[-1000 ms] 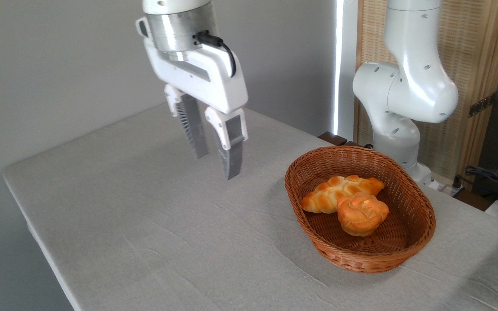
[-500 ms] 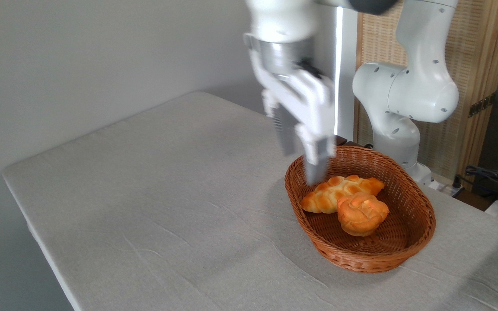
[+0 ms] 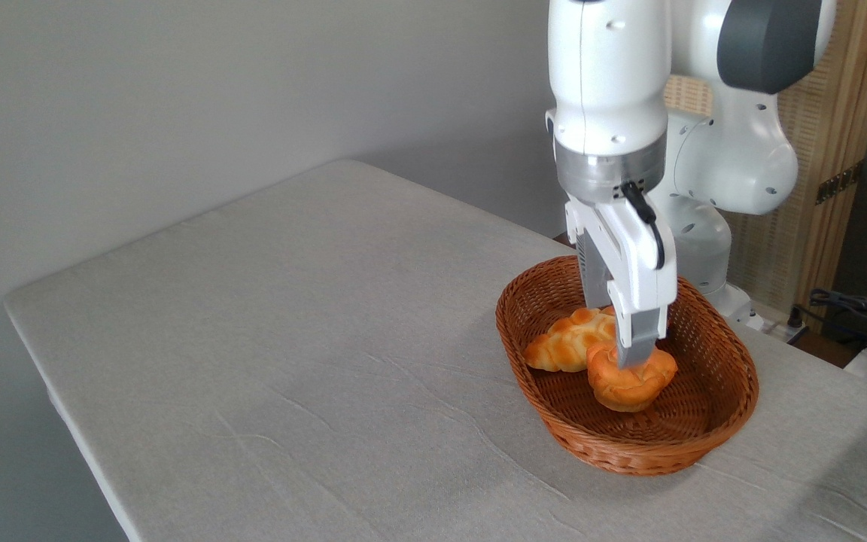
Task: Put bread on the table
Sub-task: 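Close the gripper on the round golden bun in the basket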
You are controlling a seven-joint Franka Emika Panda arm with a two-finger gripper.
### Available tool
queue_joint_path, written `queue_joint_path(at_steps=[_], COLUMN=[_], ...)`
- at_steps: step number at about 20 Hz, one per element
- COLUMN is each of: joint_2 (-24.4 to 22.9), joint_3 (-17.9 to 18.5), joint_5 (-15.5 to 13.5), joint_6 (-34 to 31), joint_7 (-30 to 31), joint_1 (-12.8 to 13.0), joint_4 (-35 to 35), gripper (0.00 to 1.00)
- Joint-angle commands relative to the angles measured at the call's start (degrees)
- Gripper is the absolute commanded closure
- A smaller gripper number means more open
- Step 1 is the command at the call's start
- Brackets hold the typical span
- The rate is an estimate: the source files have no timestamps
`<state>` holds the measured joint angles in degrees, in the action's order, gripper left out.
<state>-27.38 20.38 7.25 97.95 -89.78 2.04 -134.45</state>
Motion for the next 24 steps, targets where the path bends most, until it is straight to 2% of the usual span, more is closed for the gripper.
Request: queue_joint_path(at_steps=[1, 3, 6, 10, 15, 21, 24], joint_2=[0.13, 0.39, 0.92, 1.36, 2.76, 3.91, 4.00], joint_3=[6.50, 7.65, 7.83, 7.92, 7.92, 8.01, 7.92], joint_5=[3.65, 3.83, 5.76, 5.59, 4.62, 1.02, 0.58], joint_6=[1.55, 1.72, 2.51, 2.95, 3.48, 3.48, 3.57], joint_7=[-3.65, -3.83, -3.83, -4.00, -4.00, -4.00, -4.00], joint_1=[4.29, 4.29, 4.99, 5.08, 5.00, 5.08, 5.08], joint_4=[-0.64, -0.73, -1.51, -2.75, -3.27, -3.19, -3.28], gripper=[0.00, 0.00, 0.00, 0.00, 0.00, 0.00, 0.00])
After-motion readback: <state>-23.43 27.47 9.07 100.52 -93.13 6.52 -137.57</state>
